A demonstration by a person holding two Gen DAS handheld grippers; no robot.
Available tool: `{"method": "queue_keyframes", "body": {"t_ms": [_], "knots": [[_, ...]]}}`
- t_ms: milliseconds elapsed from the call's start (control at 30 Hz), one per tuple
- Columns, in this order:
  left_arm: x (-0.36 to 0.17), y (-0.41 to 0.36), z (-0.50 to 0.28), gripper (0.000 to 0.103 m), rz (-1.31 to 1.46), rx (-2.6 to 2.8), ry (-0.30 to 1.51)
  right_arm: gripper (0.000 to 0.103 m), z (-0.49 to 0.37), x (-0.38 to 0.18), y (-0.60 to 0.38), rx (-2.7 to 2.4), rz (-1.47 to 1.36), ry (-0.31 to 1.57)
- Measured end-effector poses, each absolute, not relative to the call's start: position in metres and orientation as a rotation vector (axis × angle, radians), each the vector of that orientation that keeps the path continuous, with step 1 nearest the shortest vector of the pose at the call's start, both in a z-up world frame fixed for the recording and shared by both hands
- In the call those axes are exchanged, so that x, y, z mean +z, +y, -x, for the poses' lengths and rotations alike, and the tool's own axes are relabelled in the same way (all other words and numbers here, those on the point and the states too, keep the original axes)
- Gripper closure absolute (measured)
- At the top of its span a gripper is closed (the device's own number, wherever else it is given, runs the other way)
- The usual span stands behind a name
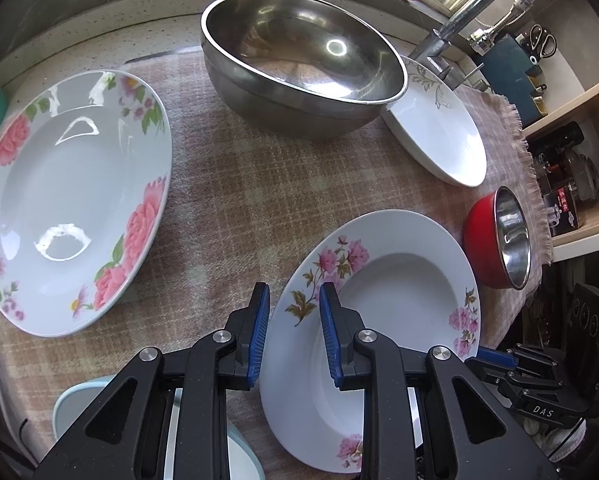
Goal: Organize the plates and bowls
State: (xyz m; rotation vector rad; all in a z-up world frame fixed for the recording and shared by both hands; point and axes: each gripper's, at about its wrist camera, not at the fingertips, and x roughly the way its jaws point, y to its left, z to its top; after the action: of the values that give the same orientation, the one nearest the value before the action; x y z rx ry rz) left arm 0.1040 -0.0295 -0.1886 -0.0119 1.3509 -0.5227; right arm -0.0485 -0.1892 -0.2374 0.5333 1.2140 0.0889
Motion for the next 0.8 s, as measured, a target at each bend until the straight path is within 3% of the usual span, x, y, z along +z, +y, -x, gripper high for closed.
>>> {"method": "queue_keyframes", "body": {"t_ms": [333,567,667,800], "knots": [[-0.154,-0.001,-0.106,0.079,0.043,-0.501,1.253,0.043,0.044,-0.188,-0.183,0.049,-0.392,1.086],[-0.136,0.035,-0.110,0.078,0.075,-0.420,1.186,0.043,0.020,-0.167,-0.167,0.098,-0.368,1.035],[-0.135,0.055,-0.113,0.069,0.105,-0.369,1.171,0.043,0.005,-0.160,-0.160,0.123,-0.357,1.020],[-0.138,0.087,-0.118,0.068,0.149,-0.302,1.166,0.043,-0.019,-0.156,-0.146,0.159,-0.351,1.011]]}}
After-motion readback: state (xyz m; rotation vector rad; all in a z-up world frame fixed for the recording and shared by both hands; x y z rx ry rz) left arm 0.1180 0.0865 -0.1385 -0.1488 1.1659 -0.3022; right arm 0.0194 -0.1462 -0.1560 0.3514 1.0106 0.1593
